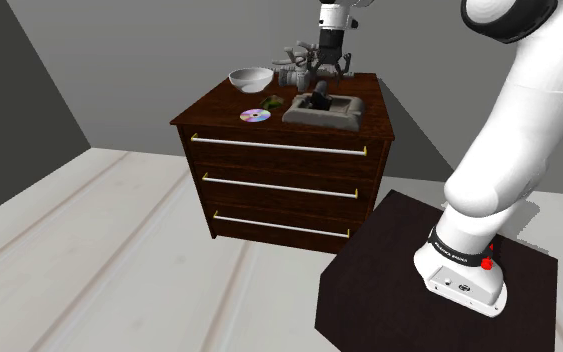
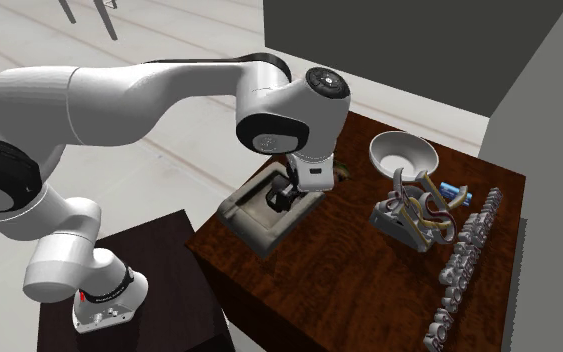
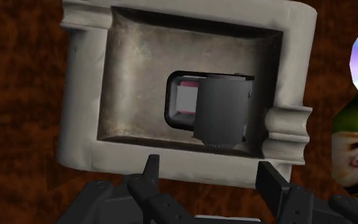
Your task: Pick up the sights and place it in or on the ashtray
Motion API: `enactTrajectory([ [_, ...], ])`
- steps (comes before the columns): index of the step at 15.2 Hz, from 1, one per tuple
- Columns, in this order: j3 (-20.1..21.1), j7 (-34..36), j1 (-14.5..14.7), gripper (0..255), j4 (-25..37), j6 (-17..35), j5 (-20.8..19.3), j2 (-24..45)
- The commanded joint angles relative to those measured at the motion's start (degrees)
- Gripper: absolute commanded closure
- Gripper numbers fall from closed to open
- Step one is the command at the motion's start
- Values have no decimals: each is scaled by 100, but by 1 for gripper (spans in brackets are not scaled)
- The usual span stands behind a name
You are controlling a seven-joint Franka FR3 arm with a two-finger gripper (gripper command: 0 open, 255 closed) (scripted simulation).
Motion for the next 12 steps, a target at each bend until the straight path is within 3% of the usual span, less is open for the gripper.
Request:
enactTrajectory([
  [1,190,264,241,0,-198,251,-756,-371],
  [9,233,302,255,0,-839,867,-856,-444],
  [12,233,302,255,0,-839,867,-856,-444],
])
